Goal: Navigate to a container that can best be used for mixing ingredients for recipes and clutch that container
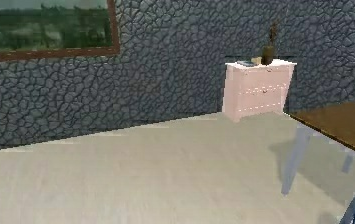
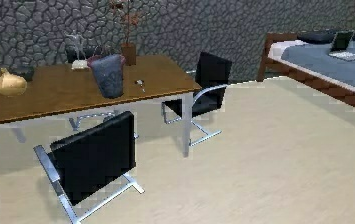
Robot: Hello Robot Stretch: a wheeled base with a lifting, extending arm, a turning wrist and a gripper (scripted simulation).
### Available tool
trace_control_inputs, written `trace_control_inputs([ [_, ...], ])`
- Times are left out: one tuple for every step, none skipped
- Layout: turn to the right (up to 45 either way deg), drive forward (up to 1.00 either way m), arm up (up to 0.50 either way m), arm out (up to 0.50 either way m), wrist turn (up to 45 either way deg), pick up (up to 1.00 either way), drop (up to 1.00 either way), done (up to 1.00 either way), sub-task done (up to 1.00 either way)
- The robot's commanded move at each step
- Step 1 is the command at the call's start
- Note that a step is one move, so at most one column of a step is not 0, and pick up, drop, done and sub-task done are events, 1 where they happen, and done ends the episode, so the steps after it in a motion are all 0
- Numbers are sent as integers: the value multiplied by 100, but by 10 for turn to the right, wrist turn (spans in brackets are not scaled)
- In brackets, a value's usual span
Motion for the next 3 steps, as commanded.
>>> trace_control_inputs([
  [0, 60, 0, 0, 0, 0, 0, 0, 0],
  [240, 0, 0, 0, 0, 0, 0, 0, 0],
  [0, 100, 0, 0, 0, 0, 0, 0, 0],
])
